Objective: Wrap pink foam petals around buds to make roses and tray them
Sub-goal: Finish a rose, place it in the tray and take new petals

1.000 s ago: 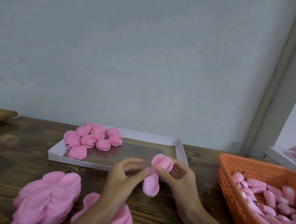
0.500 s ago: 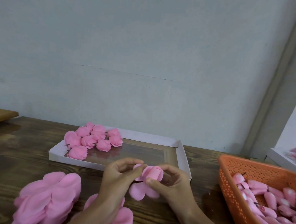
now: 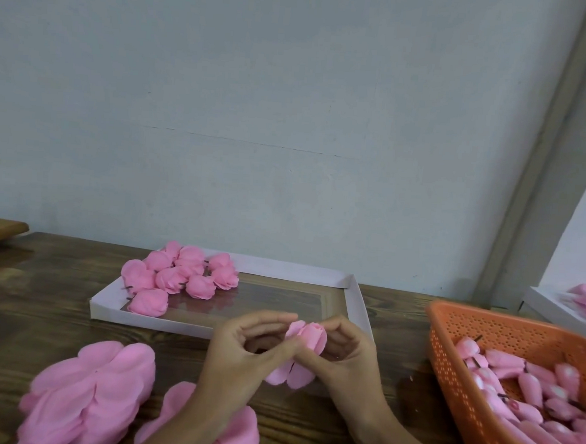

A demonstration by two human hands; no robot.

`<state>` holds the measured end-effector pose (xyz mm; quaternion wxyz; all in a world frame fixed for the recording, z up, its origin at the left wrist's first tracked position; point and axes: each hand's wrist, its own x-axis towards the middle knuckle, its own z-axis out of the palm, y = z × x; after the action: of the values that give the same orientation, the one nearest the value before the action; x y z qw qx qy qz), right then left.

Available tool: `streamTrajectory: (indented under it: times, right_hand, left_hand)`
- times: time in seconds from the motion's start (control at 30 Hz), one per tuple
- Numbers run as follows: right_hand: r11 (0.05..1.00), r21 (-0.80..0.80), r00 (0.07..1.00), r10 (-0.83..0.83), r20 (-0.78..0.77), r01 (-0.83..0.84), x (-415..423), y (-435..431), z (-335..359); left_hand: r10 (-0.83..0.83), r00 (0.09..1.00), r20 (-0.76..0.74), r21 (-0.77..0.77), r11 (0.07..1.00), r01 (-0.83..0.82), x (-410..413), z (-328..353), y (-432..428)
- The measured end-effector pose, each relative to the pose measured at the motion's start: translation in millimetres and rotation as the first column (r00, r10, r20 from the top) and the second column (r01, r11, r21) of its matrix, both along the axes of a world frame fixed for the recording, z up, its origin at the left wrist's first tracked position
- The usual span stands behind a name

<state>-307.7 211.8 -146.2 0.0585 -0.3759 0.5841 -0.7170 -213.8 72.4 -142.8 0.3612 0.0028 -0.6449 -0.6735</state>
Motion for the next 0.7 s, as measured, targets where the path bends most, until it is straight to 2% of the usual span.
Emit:
streamTrajectory:
  times: [0.13,0.3,0.4,0.57,0.7]
  right_hand:
    - [0.994,0.028,0.995,-0.101,-0.018,0.102,2.5,-2.8,-1.6]
    - [0.977,0.073,0.977,-0.195,-0.091,0.202,6.7,-3.9,-2.8]
    - [0.970,0.042,0.968,-0.234,-0.094,0.239,9.2,-4.1,-3.6]
    - [0.990,0.018,0.986,-0.140,-0.093,0.142,9.1,-6.4,-4.7]
    - [1.000,-0.030,1.000,0.008,0.007,-0.008,1.6,-3.9,-2.1]
  left_hand:
    - [0.010,1.000,0.007,-0.136,0.991,-0.009,0.3,-2.5,1.2]
    - [0.053,0.998,0.019,-0.152,0.987,-0.050,0.6,-5.5,2.4]
    - [0.045,0.999,-0.004,-0.144,0.989,-0.046,1.7,-3.1,6.7]
    - [0.100,0.994,-0.052,-0.076,0.992,-0.104,0.9,-2.6,6.0]
    - [0.094,0.994,-0.050,-0.025,0.995,-0.095,-2.4,-4.5,-1.3]
